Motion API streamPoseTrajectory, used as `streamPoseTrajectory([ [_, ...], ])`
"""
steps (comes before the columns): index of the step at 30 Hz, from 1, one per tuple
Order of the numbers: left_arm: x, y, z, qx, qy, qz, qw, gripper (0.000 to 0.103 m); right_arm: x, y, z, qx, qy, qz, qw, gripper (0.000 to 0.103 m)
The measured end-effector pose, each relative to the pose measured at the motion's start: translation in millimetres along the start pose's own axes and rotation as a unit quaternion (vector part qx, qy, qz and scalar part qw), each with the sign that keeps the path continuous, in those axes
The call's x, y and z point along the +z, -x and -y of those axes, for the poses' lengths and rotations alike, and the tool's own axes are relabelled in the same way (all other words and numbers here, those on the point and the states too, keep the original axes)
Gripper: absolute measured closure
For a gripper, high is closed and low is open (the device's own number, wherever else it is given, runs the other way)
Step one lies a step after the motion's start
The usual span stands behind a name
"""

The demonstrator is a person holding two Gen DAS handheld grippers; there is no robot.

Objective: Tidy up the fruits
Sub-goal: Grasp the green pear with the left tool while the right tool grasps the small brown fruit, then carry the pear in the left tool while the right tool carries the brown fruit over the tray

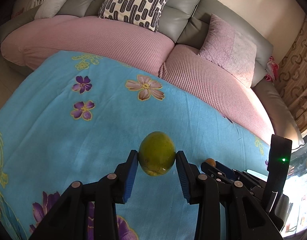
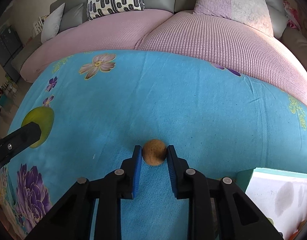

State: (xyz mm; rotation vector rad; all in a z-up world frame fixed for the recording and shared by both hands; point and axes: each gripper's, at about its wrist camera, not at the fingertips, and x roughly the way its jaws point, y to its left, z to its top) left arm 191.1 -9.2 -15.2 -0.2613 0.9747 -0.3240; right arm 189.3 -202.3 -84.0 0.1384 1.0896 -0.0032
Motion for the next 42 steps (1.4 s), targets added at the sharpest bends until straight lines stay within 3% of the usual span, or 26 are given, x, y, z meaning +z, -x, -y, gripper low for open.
streamPoseTrajectory([
  [5,-0.3,2.7,2.0,-0.003,-0.001,0.002,1.0,0.062,-4.9,14.2,-0.4,0.012,-0.005,0.011,1.0,0.077],
  [16,-16.7,25.1,31.6,-0.025,-0.042,0.001,0.9988,0.062,-37.9,87.2,0.1,0.013,-0.034,0.047,0.998,0.077],
  [32,-49.8,72.4,50.6,-0.053,-0.088,0.006,0.9946,0.062,-121.1,166.2,38.4,-0.042,-0.091,0.075,0.992,0.077],
  [42,-94.4,78.0,101.8,-0.091,-0.161,-0.024,0.9825,0.062,-149.7,190.0,73.8,-0.053,-0.128,0.096,0.986,0.077],
])
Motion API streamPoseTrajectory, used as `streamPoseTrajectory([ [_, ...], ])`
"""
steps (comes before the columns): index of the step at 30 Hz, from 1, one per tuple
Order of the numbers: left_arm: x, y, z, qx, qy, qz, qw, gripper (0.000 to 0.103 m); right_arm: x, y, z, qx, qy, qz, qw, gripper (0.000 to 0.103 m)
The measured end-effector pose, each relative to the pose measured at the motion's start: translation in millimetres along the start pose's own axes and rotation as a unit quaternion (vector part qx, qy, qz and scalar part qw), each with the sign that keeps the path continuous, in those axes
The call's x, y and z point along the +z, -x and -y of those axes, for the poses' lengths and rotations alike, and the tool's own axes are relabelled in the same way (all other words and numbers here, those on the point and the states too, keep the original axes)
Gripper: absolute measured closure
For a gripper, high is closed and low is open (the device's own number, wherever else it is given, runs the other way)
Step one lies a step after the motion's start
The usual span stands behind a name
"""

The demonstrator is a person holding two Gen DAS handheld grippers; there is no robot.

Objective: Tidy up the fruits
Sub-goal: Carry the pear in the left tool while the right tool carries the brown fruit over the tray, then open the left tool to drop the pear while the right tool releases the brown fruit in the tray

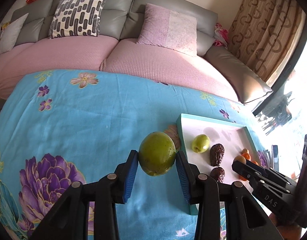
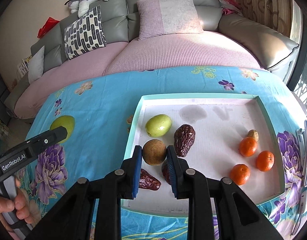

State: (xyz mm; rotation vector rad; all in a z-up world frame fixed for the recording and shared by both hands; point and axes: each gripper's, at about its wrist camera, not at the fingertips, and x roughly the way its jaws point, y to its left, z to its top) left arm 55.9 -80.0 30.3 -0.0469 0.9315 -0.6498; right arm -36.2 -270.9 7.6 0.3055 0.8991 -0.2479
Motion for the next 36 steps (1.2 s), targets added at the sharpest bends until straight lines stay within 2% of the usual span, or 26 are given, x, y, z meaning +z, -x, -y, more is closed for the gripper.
streamPoseTrajectory([
  [9,-25.4,-20.7,73.2,-0.058,-0.079,-0.042,0.9943,0.062,-7.8,13.1,61.7,-0.048,-0.058,0.0,0.997,0.077],
  [14,-38.1,-31.9,97.1,-0.063,-0.106,-0.06,0.9906,0.062,-10.3,22.6,73.9,-0.049,-0.069,0.008,0.996,0.077],
  [20,-33.7,-59.6,100.3,-0.051,-0.108,-0.057,0.9912,0.062,-15.1,6.0,75.6,-0.042,-0.066,-0.02,0.997,0.077],
  [26,-36.6,-84.4,95.5,-0.037,-0.103,-0.074,0.9912,0.062,-22.2,-17.0,76.2,-0.044,-0.064,-0.057,0.995,0.077],
  [36,-38.3,-89.4,87.8,-0.034,-0.089,-0.083,0.9919,0.062,-28.5,-33.6,82.3,-0.056,-0.065,-0.09,0.992,0.076],
])
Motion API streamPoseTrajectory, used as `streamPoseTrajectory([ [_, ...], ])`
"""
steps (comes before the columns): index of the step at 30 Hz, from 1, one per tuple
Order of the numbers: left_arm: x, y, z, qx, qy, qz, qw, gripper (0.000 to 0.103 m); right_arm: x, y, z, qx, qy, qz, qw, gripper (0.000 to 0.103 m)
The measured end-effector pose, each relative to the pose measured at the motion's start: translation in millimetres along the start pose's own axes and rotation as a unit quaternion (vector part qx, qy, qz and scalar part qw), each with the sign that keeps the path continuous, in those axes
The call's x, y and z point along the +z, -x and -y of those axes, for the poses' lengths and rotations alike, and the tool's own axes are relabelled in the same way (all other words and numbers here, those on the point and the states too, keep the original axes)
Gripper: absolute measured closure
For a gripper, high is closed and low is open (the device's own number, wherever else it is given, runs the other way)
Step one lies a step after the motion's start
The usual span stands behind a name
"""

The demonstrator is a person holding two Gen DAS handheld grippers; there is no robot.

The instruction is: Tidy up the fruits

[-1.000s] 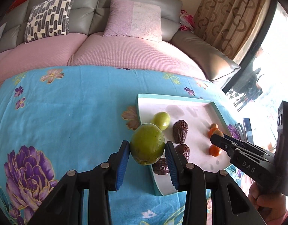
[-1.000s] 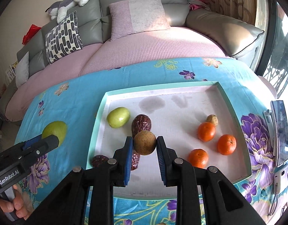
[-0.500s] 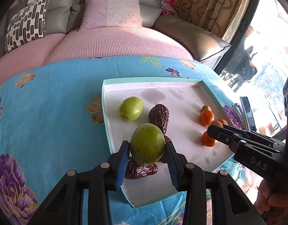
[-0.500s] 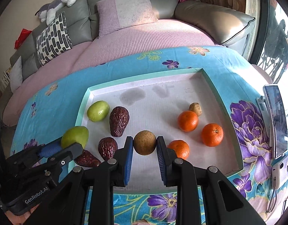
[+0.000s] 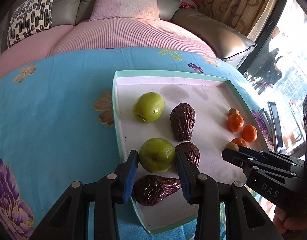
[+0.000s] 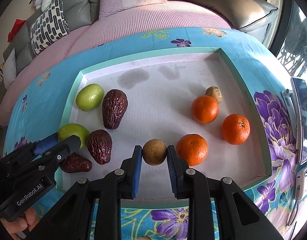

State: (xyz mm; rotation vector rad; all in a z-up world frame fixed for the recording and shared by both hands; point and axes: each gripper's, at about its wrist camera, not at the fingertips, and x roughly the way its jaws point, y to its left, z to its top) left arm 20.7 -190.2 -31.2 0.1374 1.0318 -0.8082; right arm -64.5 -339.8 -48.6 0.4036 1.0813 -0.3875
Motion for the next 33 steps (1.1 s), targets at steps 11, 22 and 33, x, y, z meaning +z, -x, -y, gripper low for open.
streamPoseTrajectory([
  [11,-0.5,24.1,-8.2,0.003,0.016,0.02,0.9997,0.06,-0.3,0.7,1.7,-0.004,-0.004,-0.004,1.0,0.07],
  [22,-14.8,70.0,-43.3,0.131,0.03,0.087,0.9871,0.0,-14.3,34.6,-21.3,0.003,0.026,0.042,0.999,0.027],
  [33,-71.2,115.7,-57.9,0.224,0.018,0.104,0.9689,0.0,-69.3,50.2,-57.8,0.005,0.062,0.071,0.996,0.012],
])
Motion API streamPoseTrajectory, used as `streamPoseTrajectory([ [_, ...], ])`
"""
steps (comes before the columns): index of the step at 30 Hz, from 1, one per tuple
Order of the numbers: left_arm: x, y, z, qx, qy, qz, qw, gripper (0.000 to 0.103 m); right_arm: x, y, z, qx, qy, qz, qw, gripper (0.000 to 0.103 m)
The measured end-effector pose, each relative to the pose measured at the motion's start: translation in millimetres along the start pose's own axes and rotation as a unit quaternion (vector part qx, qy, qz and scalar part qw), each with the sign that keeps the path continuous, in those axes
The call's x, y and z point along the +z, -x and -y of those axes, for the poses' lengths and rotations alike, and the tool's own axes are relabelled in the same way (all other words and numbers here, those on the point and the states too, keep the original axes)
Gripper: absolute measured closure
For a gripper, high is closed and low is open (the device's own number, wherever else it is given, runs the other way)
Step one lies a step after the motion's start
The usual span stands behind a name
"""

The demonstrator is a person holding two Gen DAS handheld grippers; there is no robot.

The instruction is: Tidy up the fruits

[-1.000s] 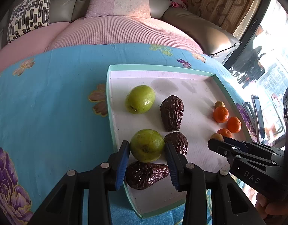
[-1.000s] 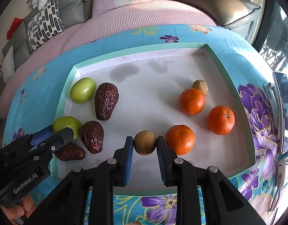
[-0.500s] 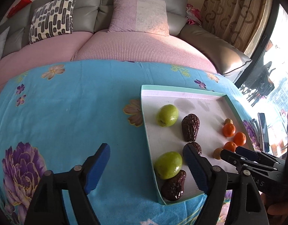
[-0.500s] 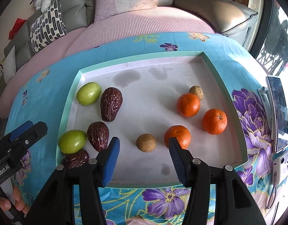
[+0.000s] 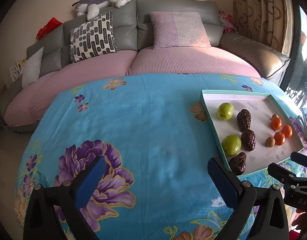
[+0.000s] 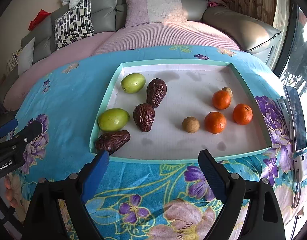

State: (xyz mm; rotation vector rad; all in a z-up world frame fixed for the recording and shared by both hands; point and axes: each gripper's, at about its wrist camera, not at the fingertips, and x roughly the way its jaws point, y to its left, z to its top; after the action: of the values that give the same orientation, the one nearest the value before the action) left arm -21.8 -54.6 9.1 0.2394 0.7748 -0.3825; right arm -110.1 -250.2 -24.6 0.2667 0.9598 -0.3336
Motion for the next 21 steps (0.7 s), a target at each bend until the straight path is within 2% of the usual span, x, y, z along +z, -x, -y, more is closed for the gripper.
streamPoseTrajectory([
  [4,-16.7,11.5,-5.7,0.054,0.015,-0.013,0.9984,0.0,-5.7,4.7,-11.2,-0.008,0.015,0.005,1.0,0.012],
  [7,-17.8,11.0,-12.4,0.069,0.029,-0.019,0.997,0.0,-3.5,9.0,-14.3,-0.012,0.021,0.018,1.0,0.012],
  [21,-21.4,-13.8,-19.5,0.032,0.038,-0.086,0.995,0.0,-0.6,2.5,-13.8,-0.026,0.021,0.02,0.999,0.012],
])
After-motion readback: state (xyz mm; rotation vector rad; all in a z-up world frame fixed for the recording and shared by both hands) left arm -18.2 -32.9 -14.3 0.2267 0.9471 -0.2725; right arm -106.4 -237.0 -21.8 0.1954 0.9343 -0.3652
